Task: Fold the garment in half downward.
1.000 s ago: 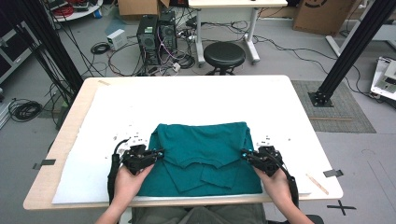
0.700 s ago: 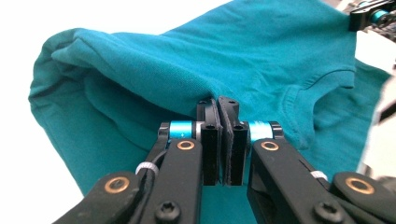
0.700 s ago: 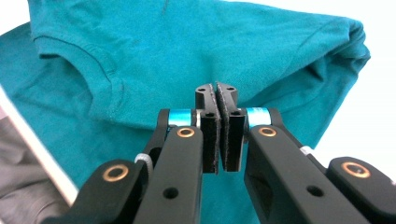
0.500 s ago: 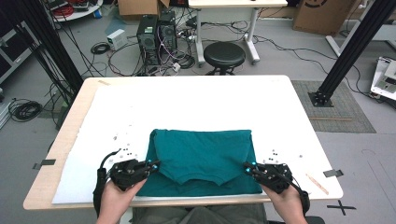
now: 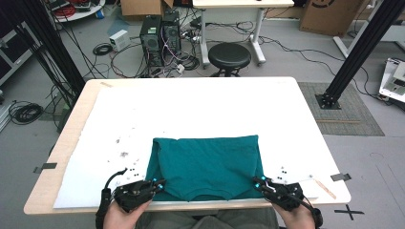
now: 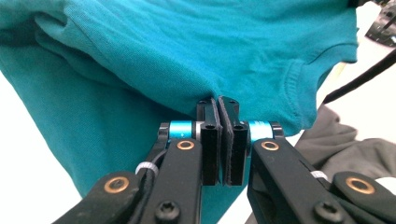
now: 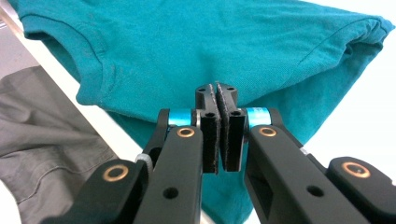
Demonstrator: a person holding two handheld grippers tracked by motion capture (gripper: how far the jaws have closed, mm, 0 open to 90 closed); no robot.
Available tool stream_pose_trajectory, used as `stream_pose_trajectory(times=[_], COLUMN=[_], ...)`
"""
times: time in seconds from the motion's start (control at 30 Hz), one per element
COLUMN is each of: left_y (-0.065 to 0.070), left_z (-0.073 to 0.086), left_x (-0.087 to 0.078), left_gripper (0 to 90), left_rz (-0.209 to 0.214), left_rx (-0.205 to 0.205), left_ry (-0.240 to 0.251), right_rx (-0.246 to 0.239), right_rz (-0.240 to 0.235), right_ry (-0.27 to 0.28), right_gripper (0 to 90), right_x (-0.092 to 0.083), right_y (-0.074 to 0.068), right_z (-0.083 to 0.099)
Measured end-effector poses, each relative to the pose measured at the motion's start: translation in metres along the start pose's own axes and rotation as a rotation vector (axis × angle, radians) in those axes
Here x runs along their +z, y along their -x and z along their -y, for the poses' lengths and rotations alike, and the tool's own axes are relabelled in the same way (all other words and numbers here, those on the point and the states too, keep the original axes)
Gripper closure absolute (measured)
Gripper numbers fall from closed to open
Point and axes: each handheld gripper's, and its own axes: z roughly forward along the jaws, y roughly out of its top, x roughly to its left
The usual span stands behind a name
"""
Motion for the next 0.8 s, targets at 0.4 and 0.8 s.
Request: stream_pose_trajectory(times=[0.4,0.8], left_y=[-0.011,-0.078], left_z=[-0.015,-0.070], left_x=[-0.014,0.047], left_gripper=[45.2,46.5], left_rz=[-0.195,-0.325], left_rx=[0.001,-0.016], left_ry=[0.094,0.065], right_rx=[0.063,0.131], right_rz=[0.061,0.222], right_ry=[0.036,0.060], right_gripper=[55.1,50.1], right_x=[-0.005,0.055], right_y=[0.019,0.088], right_z=[-0.004,-0.066])
